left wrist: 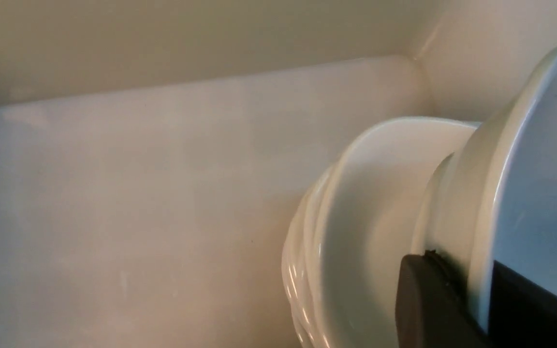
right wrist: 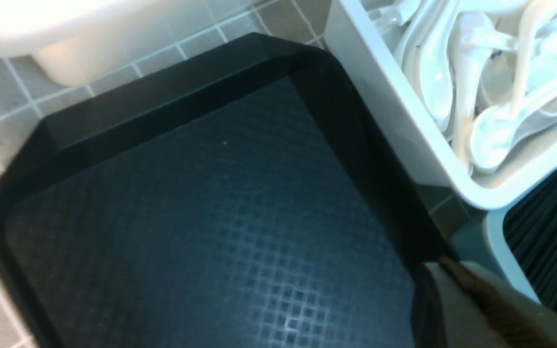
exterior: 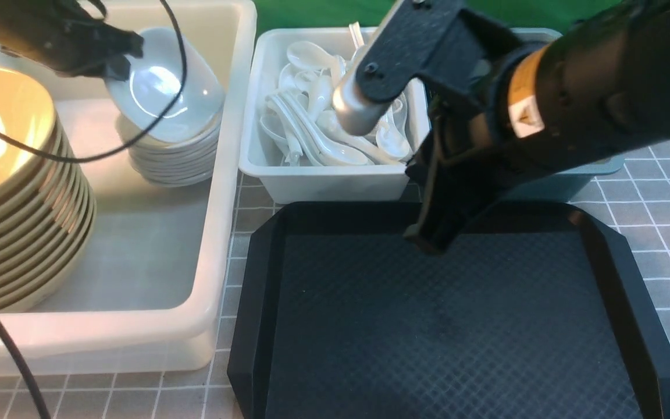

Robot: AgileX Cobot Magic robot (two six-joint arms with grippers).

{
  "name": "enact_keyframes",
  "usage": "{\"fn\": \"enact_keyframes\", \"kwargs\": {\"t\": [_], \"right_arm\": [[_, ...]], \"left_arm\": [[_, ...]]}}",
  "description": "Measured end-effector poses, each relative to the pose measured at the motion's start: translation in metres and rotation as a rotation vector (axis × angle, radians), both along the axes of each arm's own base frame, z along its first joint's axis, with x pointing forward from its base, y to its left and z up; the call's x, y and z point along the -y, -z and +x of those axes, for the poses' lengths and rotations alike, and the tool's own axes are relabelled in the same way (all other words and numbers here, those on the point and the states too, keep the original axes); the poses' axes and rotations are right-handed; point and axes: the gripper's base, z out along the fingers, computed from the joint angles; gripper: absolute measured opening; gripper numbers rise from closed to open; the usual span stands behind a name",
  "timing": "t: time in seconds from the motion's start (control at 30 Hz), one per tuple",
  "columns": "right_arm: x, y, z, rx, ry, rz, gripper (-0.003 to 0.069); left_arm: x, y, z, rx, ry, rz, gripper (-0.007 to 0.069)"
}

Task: On grey table put chopsticks spoon bowls plates into blue grey white boxes.
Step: 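Place the white bowl into the white bin with the other dishes with the left gripper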

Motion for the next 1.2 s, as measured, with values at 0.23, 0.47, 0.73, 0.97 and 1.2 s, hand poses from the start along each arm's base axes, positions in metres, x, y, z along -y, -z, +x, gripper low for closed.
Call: {"fn": "enact_keyframes", "kwargs": {"t": [0.23, 0.47, 0.73, 0.97, 1.2], "right_arm": [[-0.006, 0.011, 0.009, 0.012, -0.004, -0.055, 0.0033], [-0.004, 0.013, 0.009, 0.003, 0.005, -0.079, 0.0033], [0.002, 0.017, 0.006, -0.046, 0.032, -0.135, 0.0034], [0.004, 0.018, 0.005, -0.065, 0.043, -0.156, 0.0034], [0.008, 0.011, 0.001, -0.052, 0.046, -0.139, 0.0034]], "left_arm": [[0.012, 0.01, 0.004, -0.003, 0.09, 0.172, 0.0265], [0.02, 0.013, 0.005, -0.011, 0.116, 0.251, 0.0543], [0.02, 0.011, 0.007, -0.011, 0.102, 0.244, 0.0623], [0.021, -0.047, 0.001, 0.094, 0.055, 0.212, 0.0587], [0.025, -0.128, -0.04, 0.216, 0.041, 0.196, 0.0314]]}}
